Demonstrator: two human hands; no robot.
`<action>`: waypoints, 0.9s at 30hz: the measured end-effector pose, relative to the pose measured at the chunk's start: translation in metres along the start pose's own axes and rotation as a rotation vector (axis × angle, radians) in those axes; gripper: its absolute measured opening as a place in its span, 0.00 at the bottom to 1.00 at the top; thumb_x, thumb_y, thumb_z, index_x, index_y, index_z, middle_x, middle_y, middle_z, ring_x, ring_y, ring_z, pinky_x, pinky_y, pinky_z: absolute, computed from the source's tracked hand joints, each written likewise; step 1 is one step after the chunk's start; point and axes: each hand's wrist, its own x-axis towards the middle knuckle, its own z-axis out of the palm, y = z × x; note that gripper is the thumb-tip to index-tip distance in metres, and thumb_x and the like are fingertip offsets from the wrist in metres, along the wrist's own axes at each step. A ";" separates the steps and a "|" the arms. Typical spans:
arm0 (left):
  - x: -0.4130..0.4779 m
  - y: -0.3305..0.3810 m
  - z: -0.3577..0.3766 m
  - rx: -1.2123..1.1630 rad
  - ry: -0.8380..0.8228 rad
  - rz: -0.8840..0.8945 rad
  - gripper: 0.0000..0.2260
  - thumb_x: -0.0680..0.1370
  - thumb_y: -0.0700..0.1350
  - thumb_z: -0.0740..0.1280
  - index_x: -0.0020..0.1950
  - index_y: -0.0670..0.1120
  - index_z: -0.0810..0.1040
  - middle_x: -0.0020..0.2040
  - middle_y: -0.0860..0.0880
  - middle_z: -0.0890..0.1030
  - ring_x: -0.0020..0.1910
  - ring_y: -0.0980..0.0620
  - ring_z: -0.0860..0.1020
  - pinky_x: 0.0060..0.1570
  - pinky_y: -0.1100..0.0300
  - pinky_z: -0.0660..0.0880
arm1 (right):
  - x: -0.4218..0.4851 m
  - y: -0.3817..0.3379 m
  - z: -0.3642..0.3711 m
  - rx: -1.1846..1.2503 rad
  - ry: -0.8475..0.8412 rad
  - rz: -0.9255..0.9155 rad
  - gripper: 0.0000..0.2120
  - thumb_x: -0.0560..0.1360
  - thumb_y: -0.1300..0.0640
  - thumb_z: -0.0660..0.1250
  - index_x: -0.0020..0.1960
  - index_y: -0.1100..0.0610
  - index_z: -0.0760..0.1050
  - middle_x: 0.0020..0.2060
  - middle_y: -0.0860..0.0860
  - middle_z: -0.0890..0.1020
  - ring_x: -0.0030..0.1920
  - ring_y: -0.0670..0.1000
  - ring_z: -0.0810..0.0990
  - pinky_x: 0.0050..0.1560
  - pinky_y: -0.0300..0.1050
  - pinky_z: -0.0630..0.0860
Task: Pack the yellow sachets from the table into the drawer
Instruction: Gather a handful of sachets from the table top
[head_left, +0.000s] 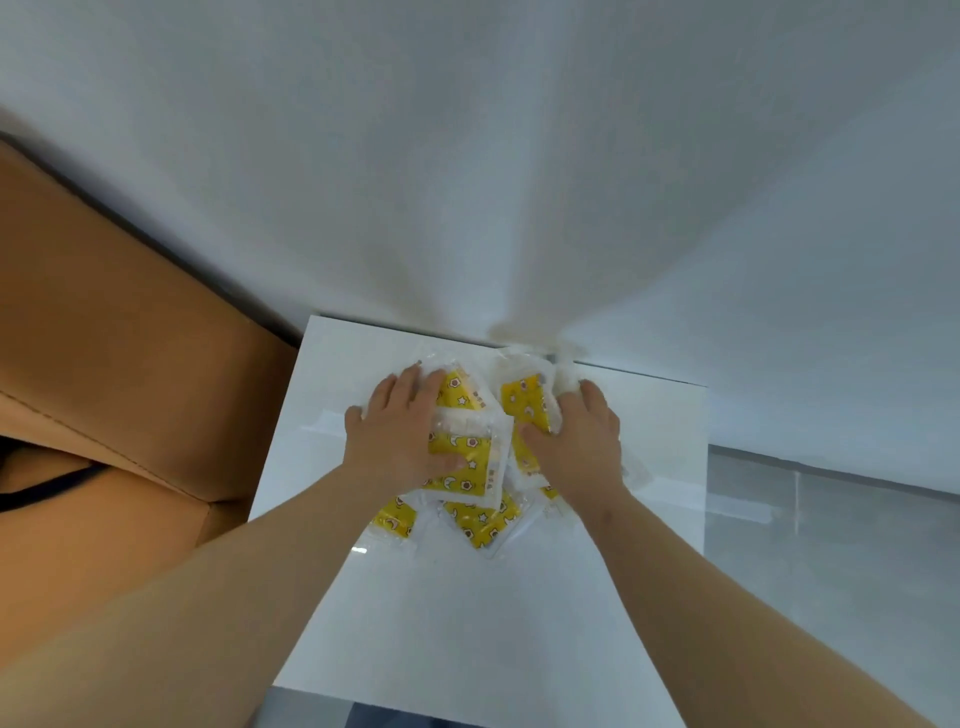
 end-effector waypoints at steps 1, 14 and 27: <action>-0.004 0.001 0.002 0.002 0.031 -0.029 0.44 0.69 0.64 0.67 0.76 0.57 0.44 0.77 0.52 0.47 0.76 0.47 0.50 0.69 0.42 0.58 | 0.002 -0.002 0.002 -0.078 -0.059 0.018 0.22 0.74 0.48 0.64 0.65 0.56 0.68 0.76 0.53 0.53 0.74 0.57 0.54 0.70 0.53 0.59; -0.027 0.007 0.019 -0.335 0.014 -0.159 0.23 0.76 0.55 0.65 0.66 0.45 0.64 0.60 0.46 0.75 0.56 0.45 0.75 0.51 0.55 0.69 | -0.004 -0.006 0.014 0.123 0.047 0.039 0.41 0.69 0.58 0.71 0.74 0.44 0.51 0.61 0.51 0.76 0.55 0.56 0.77 0.54 0.54 0.76; -0.042 -0.002 0.009 -1.158 -0.040 -0.444 0.16 0.76 0.48 0.67 0.63 0.46 0.72 0.56 0.46 0.79 0.56 0.44 0.77 0.59 0.47 0.74 | -0.038 0.013 0.004 0.663 -0.021 0.254 0.04 0.75 0.54 0.66 0.49 0.52 0.74 0.41 0.45 0.80 0.46 0.50 0.78 0.44 0.43 0.72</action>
